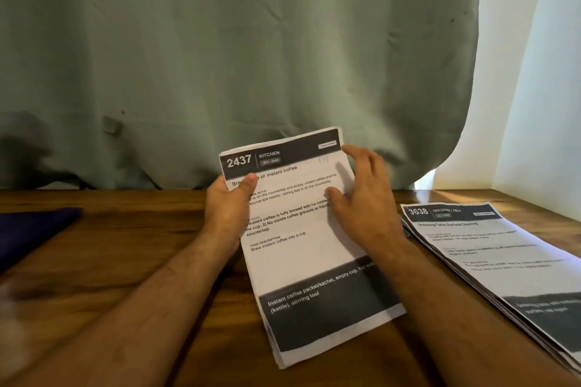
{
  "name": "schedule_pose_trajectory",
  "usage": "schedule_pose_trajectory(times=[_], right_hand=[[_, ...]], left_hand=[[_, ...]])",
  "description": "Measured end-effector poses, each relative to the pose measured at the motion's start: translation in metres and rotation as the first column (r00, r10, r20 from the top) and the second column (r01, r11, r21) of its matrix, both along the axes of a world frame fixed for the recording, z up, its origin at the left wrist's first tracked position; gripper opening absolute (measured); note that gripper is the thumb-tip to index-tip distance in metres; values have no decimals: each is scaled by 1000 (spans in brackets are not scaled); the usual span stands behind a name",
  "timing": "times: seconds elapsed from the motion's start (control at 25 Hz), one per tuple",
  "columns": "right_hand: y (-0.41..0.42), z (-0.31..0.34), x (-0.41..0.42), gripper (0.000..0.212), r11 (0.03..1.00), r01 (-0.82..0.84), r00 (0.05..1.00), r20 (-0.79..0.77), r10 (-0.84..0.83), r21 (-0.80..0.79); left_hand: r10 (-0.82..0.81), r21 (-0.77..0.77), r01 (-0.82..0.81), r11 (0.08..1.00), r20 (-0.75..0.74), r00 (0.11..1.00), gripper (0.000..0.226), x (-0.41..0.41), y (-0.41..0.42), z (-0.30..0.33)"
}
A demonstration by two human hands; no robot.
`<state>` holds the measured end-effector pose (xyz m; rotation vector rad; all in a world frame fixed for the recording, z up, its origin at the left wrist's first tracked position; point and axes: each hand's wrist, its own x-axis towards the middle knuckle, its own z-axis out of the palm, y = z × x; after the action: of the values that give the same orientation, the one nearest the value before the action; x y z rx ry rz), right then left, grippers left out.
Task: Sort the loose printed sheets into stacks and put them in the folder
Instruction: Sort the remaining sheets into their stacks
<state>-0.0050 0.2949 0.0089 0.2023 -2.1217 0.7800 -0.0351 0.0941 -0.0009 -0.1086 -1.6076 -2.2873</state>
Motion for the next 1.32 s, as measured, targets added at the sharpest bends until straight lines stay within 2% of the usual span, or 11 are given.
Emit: schedule_pose_trajectory(times=[0.12,0.24,0.36,0.52,0.6,0.72,0.8,0.92,1.08,1.2,1.32], right_hand=[[25,-3,-4,63,983,19,973,230,23,-181],[24,-8,-10,33,885,-134,853,403,332,-445],[17,-13,-13,19,760,-192,790,361,495,-621],[19,-14,-14,19,672,-165,849,243,469,-722],[17,-15,-14,18,667,-148,864,233,447,-731],[16,-12,-10,21,637,-198,842,204,500,-745],[17,-8,-4,27,545,-278,735,190,651,-791],[17,-6,3,29,554,-314,614,281,738,-771],[9,-1,4,30,499,-382,734,72,675,-778],[6,2,5,27,498,-421,769,-7,639,-758],[4,8,9,25,753,-372,873,71,483,-542]], left_hand=[[-60,98,50,994,100,993,4,-1,-12,5],[-94,92,77,993,208,974,5,0,-20,8],[-198,62,188,980,308,931,18,-2,-30,7],[-459,50,474,879,361,812,29,0,-34,4],[-485,7,528,849,408,774,29,3,-27,0],[-415,-18,452,892,366,833,29,0,-20,-2],[-316,-51,342,938,276,908,28,-2,-19,3],[-160,-129,181,975,159,974,18,-2,-24,17],[-385,-48,396,917,145,911,24,13,-30,24],[-266,-232,275,933,70,961,16,22,-27,17],[-59,-317,49,947,-22,998,9,24,-22,21]])
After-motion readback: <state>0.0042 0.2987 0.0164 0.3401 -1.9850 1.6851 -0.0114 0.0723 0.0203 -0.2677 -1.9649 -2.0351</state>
